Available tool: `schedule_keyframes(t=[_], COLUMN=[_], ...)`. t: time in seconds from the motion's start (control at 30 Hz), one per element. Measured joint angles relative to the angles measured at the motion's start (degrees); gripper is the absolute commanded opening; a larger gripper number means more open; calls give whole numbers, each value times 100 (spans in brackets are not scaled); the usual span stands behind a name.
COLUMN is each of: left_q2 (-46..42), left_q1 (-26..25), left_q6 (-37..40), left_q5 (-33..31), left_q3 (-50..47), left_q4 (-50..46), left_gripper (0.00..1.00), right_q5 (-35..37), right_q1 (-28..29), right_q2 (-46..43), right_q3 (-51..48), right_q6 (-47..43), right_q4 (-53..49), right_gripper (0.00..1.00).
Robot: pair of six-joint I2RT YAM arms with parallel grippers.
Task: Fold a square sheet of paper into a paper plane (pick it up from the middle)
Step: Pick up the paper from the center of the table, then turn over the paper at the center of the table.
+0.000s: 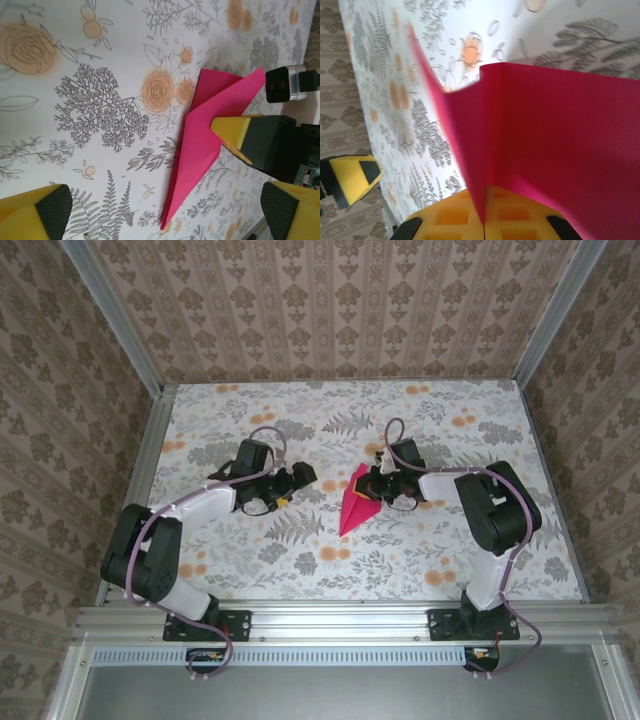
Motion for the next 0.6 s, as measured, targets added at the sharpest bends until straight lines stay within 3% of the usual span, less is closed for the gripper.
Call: schedule_keyframes(t=[0.13,0.3,0.6], left_q2=[-356,-833,-852], left_q1=[348,431,-33], left_q6=[-2,-181,-437], left_q5=[343,844,1414], left_q3=[-168,-365,-348], left_q4=[74,551,1397], left_gripper=[100,100,100], right_q5=[-190,-614,-1174], right_q1=[0,24,247], right_q2=[-251,-750,-960], right_q3=[0,92,372], right_q6=[212,717,1917], right_q4=[269,791,1987], right_gripper=[7,8,9])
